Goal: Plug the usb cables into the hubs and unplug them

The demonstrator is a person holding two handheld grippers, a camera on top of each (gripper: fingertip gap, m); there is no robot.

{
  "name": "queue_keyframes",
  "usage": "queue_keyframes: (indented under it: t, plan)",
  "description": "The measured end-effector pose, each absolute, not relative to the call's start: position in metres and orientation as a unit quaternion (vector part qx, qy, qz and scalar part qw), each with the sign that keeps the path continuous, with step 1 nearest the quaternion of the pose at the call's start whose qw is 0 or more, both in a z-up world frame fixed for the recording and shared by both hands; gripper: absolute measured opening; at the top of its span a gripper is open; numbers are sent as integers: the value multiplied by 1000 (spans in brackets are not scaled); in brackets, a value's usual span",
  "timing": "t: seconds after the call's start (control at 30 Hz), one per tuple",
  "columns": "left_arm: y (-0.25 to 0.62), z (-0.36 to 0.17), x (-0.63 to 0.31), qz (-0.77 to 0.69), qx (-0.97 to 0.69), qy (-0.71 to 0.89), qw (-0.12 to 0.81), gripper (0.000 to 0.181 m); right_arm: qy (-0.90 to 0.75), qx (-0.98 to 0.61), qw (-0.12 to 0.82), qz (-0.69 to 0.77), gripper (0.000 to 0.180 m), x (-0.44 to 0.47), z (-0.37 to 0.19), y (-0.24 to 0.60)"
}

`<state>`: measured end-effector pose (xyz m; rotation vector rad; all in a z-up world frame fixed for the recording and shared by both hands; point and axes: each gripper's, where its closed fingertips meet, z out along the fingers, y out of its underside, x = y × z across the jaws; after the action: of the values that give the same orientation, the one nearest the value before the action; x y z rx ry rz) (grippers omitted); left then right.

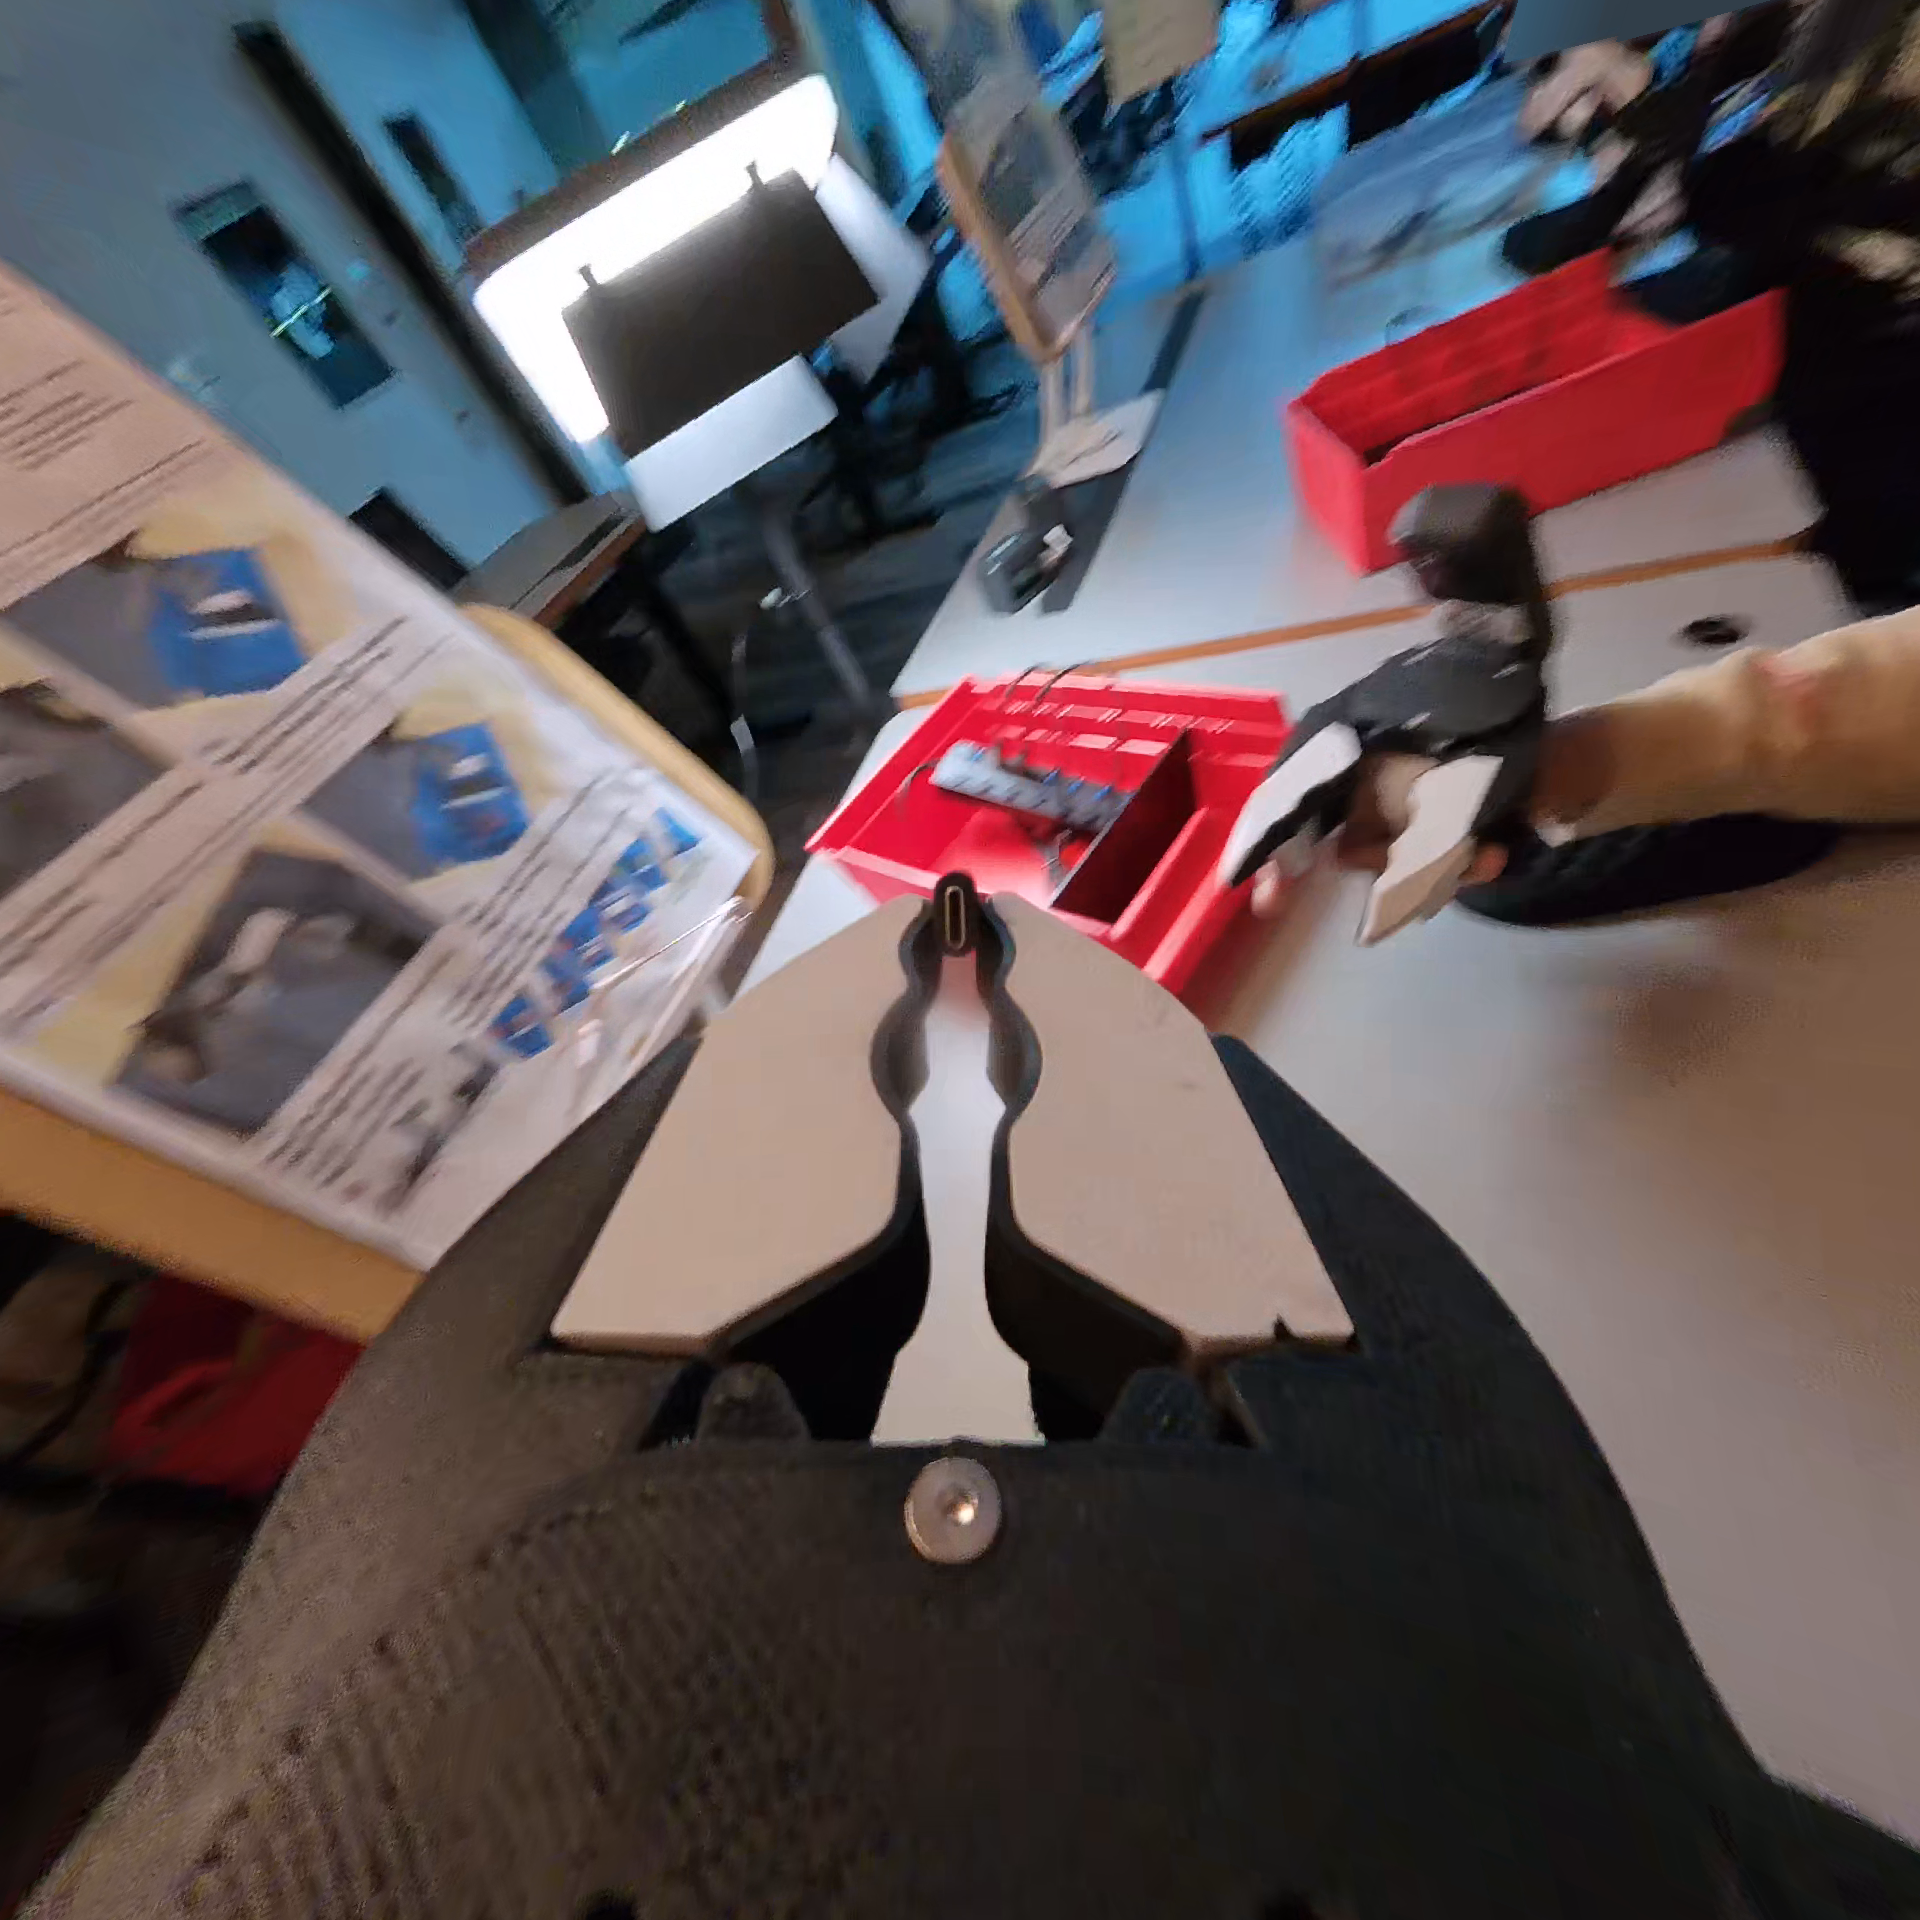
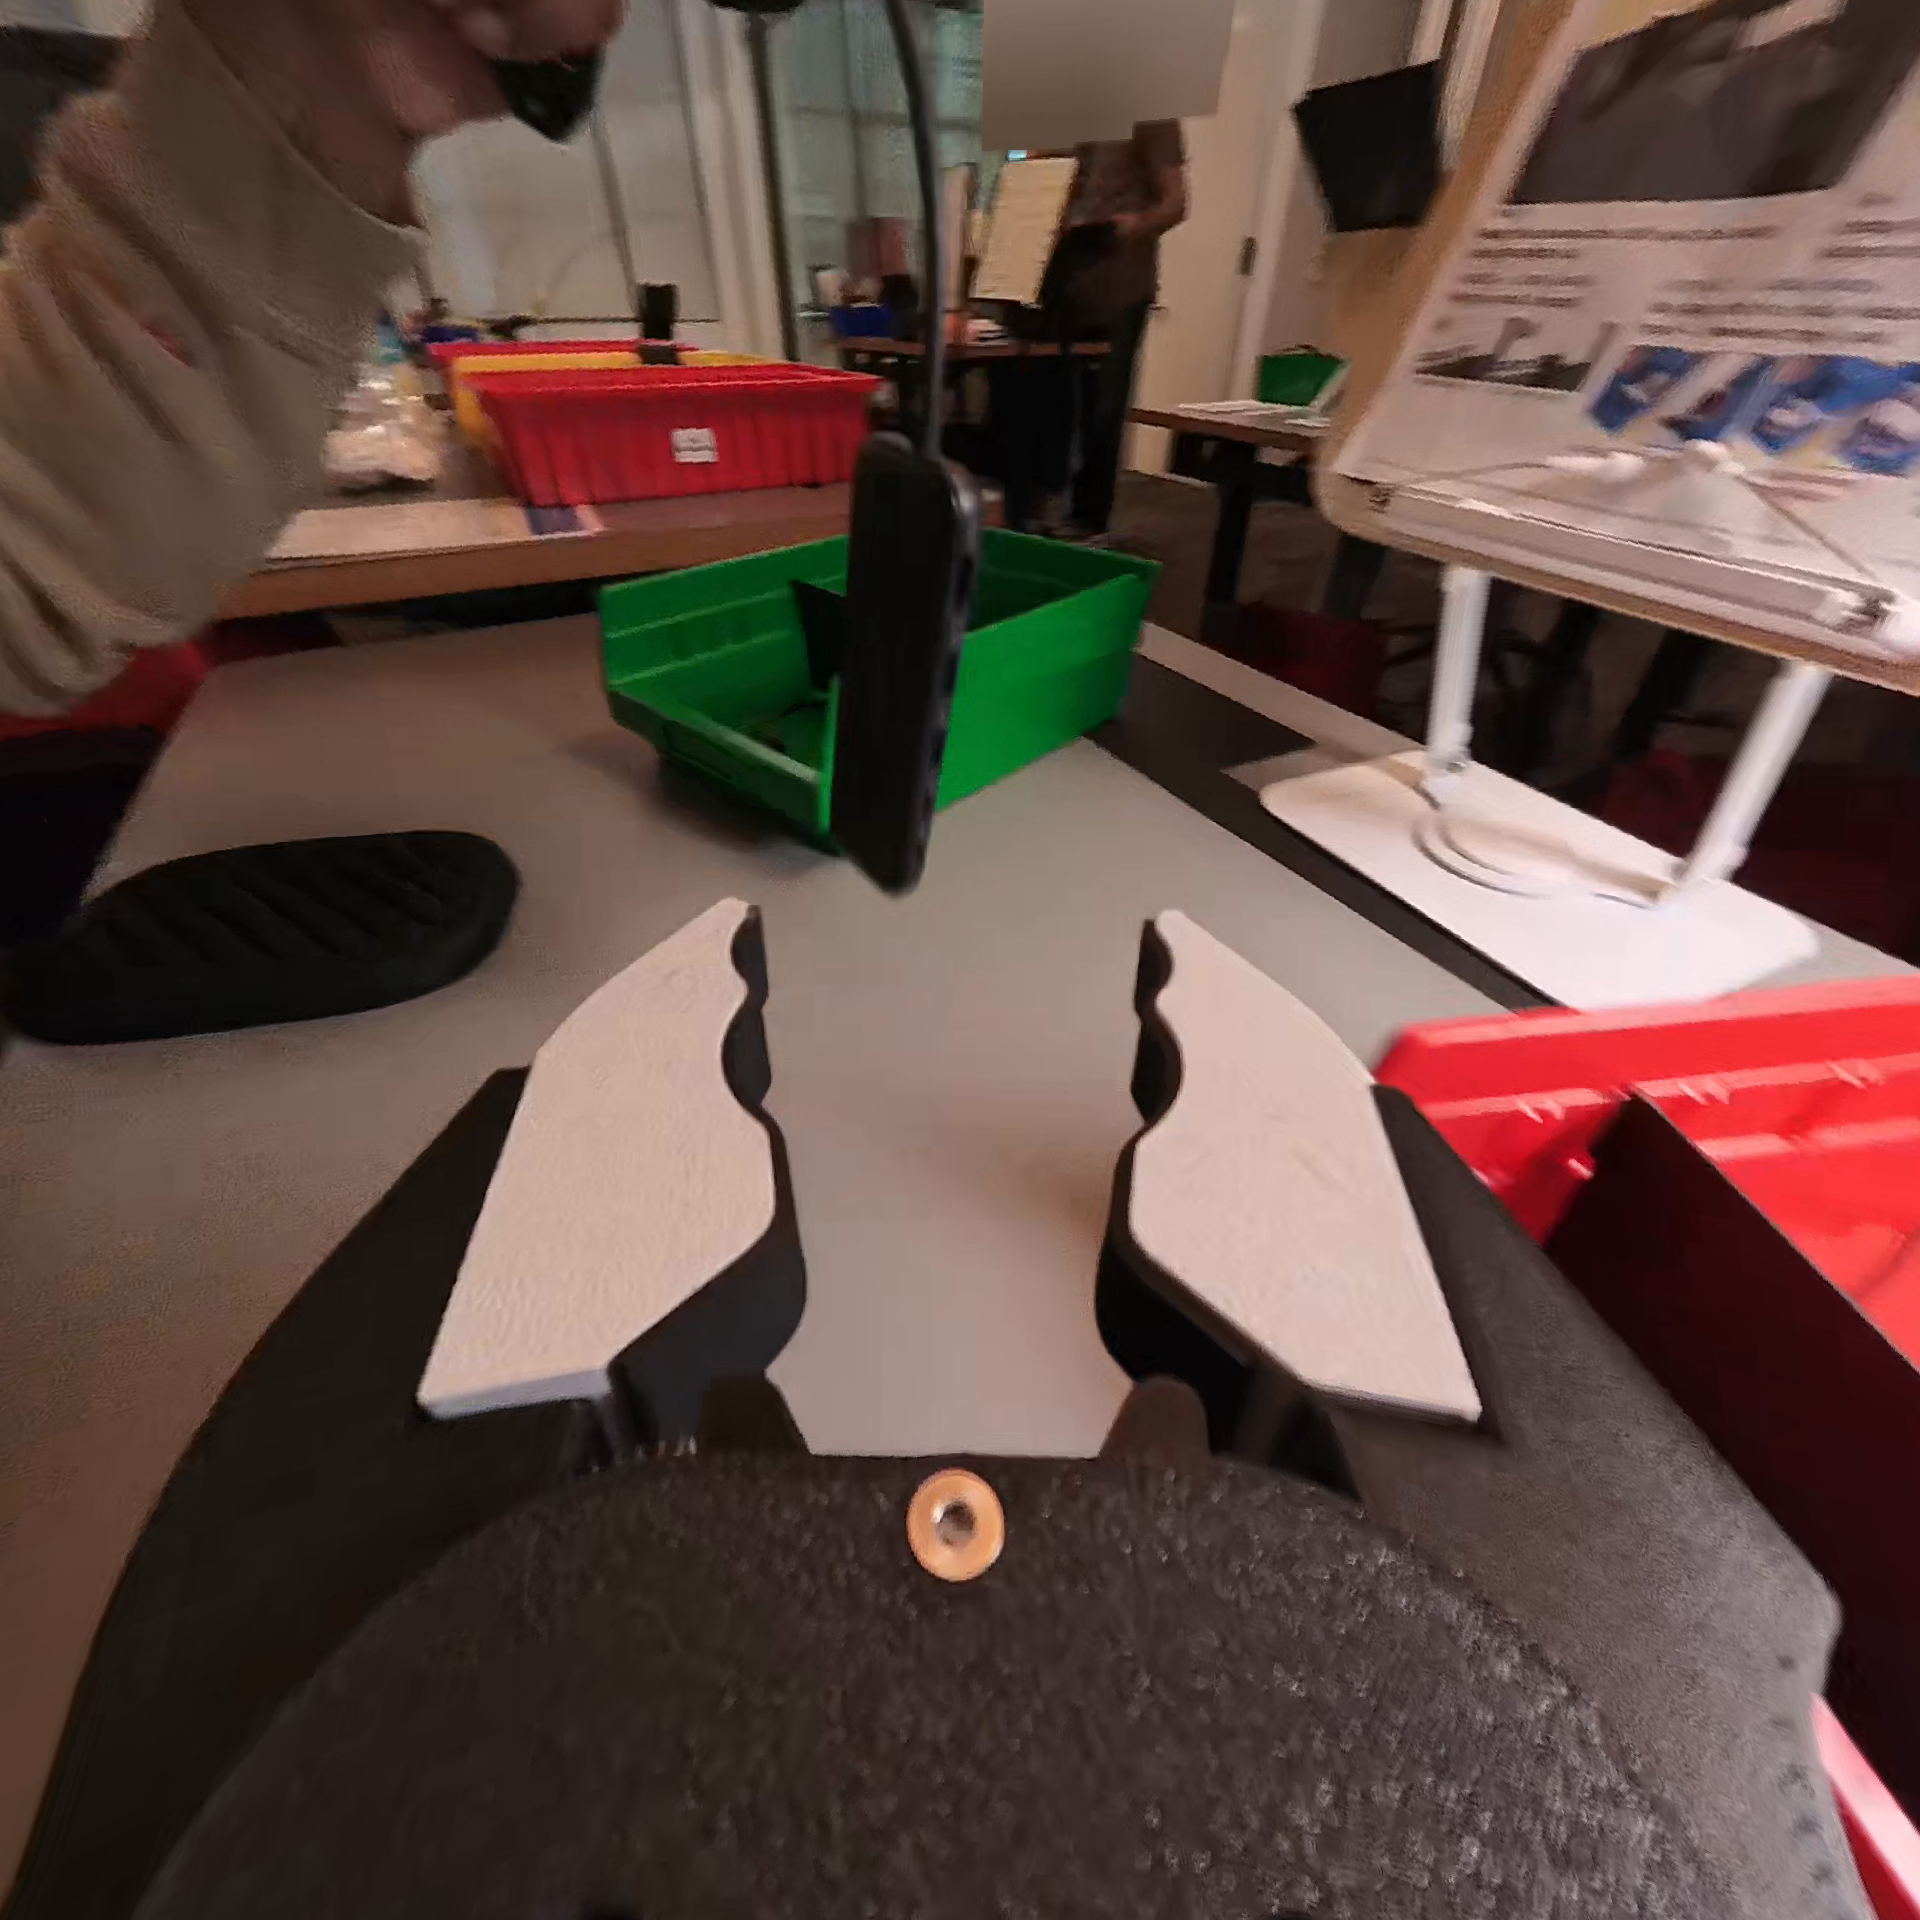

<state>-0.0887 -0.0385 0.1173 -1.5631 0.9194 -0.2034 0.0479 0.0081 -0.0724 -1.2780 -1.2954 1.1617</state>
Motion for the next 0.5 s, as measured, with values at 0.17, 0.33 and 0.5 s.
queue_keyframes:
  t: [0.17, 0.33, 0.5]
  plan:
    - [-64, 103, -34, -188, -624, 408, 640, 6, -638, -465, 364, 494, 36, 15, -98, -62]
    - [-72, 90, -37, -214, -611, 382, 659, 6, -659, -444, 351, 495, 12, 11, -113, -83]
    - [-60, 58, -75, -202, -663, 329, 642, 15, -658, -491, 384, 422, 12, 13, -125, -52]
